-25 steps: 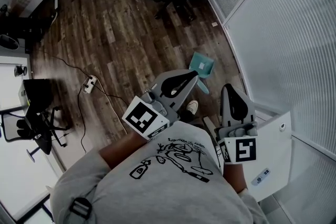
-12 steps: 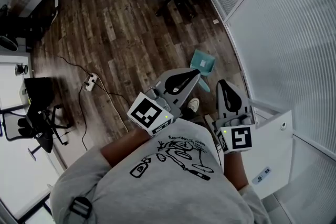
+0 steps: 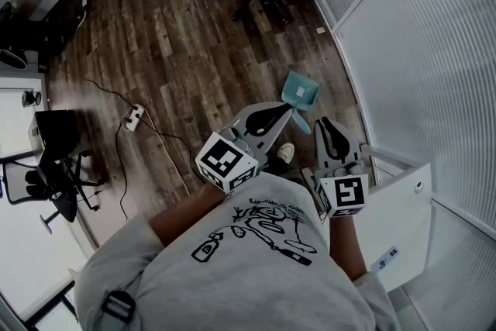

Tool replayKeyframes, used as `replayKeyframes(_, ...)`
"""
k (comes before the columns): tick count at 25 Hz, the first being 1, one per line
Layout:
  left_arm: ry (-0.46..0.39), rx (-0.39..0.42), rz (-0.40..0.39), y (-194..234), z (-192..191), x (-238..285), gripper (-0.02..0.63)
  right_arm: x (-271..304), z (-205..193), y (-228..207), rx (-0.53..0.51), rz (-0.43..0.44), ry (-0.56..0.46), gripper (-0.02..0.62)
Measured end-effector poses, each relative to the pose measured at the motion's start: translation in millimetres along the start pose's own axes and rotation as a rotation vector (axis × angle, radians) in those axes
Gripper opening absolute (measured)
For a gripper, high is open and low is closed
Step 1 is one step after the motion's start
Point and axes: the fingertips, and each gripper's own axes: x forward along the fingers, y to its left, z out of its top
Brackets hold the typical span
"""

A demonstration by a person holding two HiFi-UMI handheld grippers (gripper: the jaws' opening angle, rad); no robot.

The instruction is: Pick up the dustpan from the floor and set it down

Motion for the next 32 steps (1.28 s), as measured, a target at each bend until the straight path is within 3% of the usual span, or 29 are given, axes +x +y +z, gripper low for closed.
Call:
replayKeyframes(8, 0.008, -0.029, 0.015, 6, -7, -3, 0.002, 15, -39, -4, -0.01, 0.023, 0.084, 0.052)
replayKeyframes(23, -0.012, -0.044, 0.038, 16, -1, -7, 0.002, 51, -118, -24, 0.082, 0.067, 0.226, 0.091)
replayKeyframes(32, -0.013, -0.047, 0.038, 15, 1, -10, 0.002, 72, -159, -23, 0.051, 0.092, 0.321, 0.104)
